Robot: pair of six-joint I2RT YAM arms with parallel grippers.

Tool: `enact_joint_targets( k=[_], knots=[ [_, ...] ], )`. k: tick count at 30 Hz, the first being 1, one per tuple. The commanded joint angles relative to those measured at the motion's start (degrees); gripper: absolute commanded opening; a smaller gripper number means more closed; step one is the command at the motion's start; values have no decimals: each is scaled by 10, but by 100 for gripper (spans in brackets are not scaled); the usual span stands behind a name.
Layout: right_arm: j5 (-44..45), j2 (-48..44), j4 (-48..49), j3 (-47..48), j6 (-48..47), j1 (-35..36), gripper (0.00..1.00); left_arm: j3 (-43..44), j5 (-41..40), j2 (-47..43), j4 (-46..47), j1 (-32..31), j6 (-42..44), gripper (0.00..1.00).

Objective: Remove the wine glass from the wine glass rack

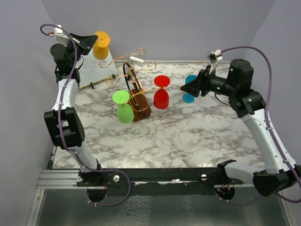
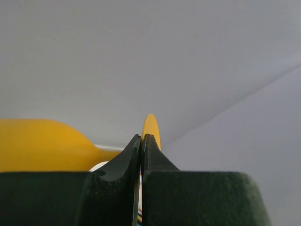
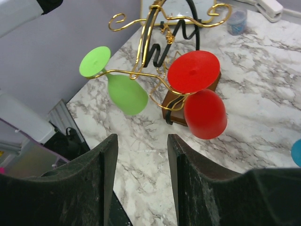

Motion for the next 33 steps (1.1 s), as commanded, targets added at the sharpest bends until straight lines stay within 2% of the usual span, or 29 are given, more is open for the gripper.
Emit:
enact_joint_targets(
  k=[1, 5, 9, 13, 14, 19, 23, 30, 32, 33],
  knots=[
    [-85, -21, 53, -12, 9, 2, 46, -7, 23, -94, 182, -8, -43, 0],
    [-117, -30, 78, -18, 22, 3, 47, -24, 53, -137, 283, -12, -113, 0],
    [-178, -37, 115, -31, 38, 2, 47, -82, 93, -172, 470, -21, -225, 0],
    [-282, -34, 149, -34, 56, 1, 49, -131, 124, -178, 703, -52, -386, 0],
    [-303, -32, 156, -35, 61, 2, 49, -140, 140, -181, 722, -67, -410, 0],
    [-361, -44, 202, -46, 85, 2, 52, -201, 256, -264, 722, -181, -344, 0],
    [-360, -64, 173, -41, 61, 2, 55, -244, 338, -340, 723, -234, -322, 0],
    [-331, -109, 81, -51, 5, 2, 57, -335, 360, -527, 723, -248, -298, 0],
    [-354, -127, 113, -81, 33, 2, 61, -359, 344, -576, 723, -248, -294, 0],
    [-380, -136, 171, -102, 58, 2, 64, -372, 334, -597, 723, -248, -294, 0]
  ],
)
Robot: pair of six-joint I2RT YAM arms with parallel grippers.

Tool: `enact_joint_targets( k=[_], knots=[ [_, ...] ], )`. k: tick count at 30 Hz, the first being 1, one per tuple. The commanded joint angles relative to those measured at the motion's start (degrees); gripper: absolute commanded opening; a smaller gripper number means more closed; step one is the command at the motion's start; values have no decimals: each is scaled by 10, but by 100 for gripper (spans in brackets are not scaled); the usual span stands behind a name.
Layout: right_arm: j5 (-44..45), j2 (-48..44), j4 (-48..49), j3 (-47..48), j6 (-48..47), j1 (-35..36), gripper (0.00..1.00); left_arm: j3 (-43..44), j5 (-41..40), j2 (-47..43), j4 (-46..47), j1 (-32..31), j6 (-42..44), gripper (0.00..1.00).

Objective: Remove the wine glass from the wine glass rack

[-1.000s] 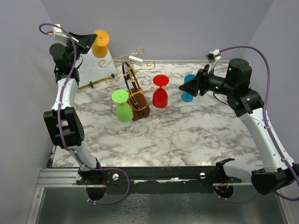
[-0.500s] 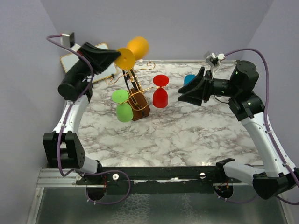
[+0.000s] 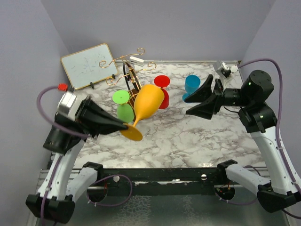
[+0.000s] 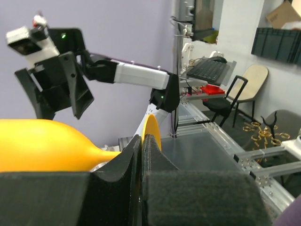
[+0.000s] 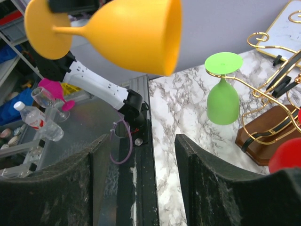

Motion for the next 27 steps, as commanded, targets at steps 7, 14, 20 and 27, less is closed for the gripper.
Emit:
enact_joint_targets(
  k=[7, 14, 20, 27],
  knots=[
    [-173, -22, 458, -134, 312, 3, 70, -87, -32, -150, 141, -3, -15, 0],
    [-160, 66, 586, -77, 395, 43, 72, -97, -45, -174, 141, -3, -27, 0],
    [-159, 129, 609, -40, 403, 87, 67, -96, -49, -177, 140, -3, -27, 0],
    [-145, 168, 641, -7, 404, 156, 65, -99, -51, -175, 141, -3, -24, 0]
  ],
)
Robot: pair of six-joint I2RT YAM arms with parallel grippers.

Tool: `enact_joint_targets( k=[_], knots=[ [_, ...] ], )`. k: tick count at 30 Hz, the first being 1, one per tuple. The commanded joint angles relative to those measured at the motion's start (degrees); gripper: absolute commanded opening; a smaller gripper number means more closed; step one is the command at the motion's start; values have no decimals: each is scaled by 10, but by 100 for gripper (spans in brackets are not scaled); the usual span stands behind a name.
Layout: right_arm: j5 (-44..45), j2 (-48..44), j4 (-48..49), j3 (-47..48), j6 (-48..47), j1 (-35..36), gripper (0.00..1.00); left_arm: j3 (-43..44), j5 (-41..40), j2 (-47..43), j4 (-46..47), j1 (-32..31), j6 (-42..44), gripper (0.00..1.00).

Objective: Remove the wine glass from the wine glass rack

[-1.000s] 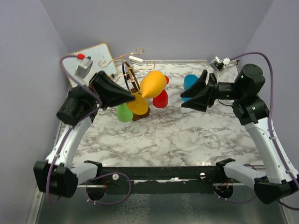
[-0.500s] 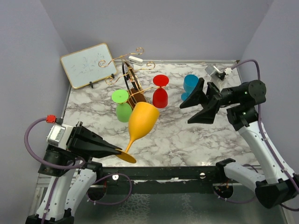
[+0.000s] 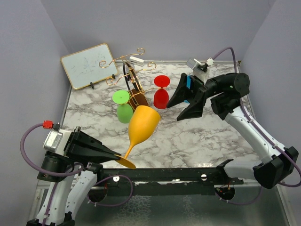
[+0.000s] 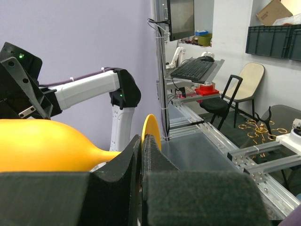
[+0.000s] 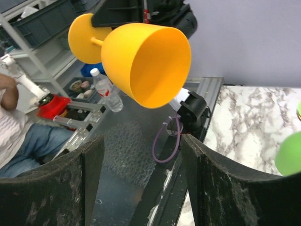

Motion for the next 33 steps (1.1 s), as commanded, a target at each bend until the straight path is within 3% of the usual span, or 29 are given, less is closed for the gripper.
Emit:
enact_joint_targets(
  k=[1, 18, 33],
  knots=[
    [6, 15, 50, 35, 10, 37, 64, -3, -26, -4, 140, -3, -2, 0],
    [23, 80, 144, 68, 51, 124, 59, 1, -25, -2, 140, -3, -1, 0],
    [19, 85, 179, 63, 66, 147, 21, -8, -28, 1, 141, -3, 3, 0]
  ],
)
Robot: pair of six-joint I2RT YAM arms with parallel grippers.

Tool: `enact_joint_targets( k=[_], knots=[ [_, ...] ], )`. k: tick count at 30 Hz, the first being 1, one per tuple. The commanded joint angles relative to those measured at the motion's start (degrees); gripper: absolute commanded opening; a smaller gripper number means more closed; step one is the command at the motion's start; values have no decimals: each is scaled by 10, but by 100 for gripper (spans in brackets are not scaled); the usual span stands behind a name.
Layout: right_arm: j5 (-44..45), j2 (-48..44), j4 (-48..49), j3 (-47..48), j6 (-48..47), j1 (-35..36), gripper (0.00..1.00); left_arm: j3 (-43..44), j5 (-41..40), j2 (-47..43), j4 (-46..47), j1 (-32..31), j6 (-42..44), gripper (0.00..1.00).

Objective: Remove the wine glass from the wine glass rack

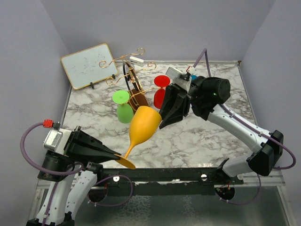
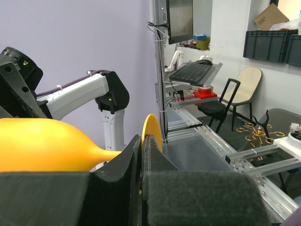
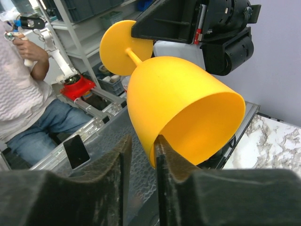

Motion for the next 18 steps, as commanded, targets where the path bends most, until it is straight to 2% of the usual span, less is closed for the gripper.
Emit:
enact_joint_targets(
  k=[1, 3, 6, 9, 11, 13, 16, 18],
  knots=[
    [12, -3, 23, 10, 4, 7, 20, -3, -21, 1, 140, -3, 4, 0],
    [10, -2, 25, 10, 5, 7, 16, -4, -21, 1, 140, -3, 4, 0],
    [10, -2, 30, 6, 5, 9, 2, -5, -22, 1, 140, -3, 4, 0],
    [10, -5, 36, -1, 6, 9, 1, -7, -20, 2, 139, -3, 2, 1],
    [8, -10, 37, -7, 3, 9, 1, -12, -19, 2, 139, -3, 1, 22],
    [5, -17, 32, -12, -4, 8, 1, -17, -18, 0, 135, -3, 3, 49],
    [0, -27, 18, -16, -16, 8, 1, -20, -12, -8, 111, -3, 23, 67],
    [-2, -35, -1, -20, -31, 8, 1, -22, -8, -17, 79, -3, 47, 73]
  ],
)
